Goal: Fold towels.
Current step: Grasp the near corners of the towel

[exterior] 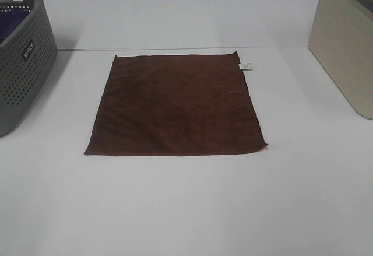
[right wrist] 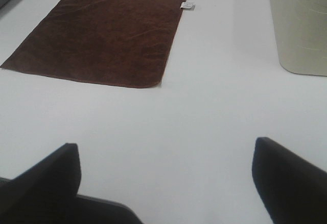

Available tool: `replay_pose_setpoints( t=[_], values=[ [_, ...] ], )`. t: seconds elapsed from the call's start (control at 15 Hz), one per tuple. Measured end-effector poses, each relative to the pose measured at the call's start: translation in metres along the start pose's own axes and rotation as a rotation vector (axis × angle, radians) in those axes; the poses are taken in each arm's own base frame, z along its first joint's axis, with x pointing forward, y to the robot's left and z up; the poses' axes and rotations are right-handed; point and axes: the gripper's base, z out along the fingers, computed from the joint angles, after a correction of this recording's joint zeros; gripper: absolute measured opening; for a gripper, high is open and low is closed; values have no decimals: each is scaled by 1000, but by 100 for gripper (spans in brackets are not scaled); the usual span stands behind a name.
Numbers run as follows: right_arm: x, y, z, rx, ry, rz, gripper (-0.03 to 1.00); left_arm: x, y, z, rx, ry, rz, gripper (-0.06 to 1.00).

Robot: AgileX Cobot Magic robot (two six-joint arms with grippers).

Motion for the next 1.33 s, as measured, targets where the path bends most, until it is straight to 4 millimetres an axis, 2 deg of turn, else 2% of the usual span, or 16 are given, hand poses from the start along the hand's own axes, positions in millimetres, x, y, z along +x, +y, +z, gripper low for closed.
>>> replay_pose_setpoints(
  t=[1.33],
  values=[
    [0,0,0,0,1,0,85,0,0,0,0,0,0,78]
  ],
)
